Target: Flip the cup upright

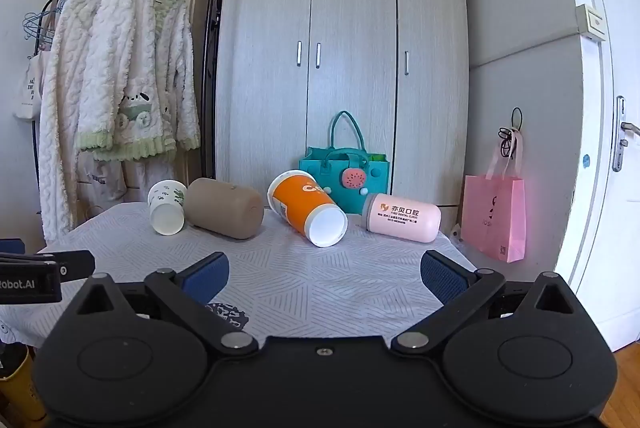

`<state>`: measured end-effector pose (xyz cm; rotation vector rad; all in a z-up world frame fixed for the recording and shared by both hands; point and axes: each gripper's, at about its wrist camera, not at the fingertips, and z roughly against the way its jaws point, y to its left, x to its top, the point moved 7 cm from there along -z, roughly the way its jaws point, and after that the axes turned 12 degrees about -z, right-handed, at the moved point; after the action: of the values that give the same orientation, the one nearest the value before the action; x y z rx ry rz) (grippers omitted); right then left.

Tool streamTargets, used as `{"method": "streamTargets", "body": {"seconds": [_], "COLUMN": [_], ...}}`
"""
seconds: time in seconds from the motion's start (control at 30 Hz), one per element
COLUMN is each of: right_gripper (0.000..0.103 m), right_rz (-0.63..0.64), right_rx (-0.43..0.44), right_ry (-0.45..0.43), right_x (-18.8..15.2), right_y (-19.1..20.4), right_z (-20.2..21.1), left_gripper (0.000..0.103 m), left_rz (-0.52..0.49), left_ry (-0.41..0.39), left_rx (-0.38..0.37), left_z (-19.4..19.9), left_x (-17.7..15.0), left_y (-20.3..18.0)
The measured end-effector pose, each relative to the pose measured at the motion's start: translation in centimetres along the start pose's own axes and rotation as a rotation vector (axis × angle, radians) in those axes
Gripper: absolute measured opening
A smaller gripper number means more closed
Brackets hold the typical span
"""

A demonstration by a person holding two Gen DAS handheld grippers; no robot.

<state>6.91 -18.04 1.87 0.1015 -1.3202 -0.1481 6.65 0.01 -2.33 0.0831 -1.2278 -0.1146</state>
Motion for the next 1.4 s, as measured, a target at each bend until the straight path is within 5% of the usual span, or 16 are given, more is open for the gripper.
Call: {"method": "streamTargets", "body": {"seconds": [1.07,1.4], "right_gripper": [0.103,0.103], "right_rz": [0.022,0.004], "right_rx": [-0.042,-0.048], "right_ry": [-0.021,-0.021], "right_x": [-0.3,-0.3], "right_y": [-1.1,-1.2], "right_z": [-0.3,-0.2], "left_gripper": [0.103,0.103], "left_rz": [0.033,0.082], "left_ry": [-0.03,-0.042], "left_rx": [0.05,-0.01], "left_z": [0.7,1.5], "left_x": [-0.4,-0.5], "left_y": [0.7,0.8]}}
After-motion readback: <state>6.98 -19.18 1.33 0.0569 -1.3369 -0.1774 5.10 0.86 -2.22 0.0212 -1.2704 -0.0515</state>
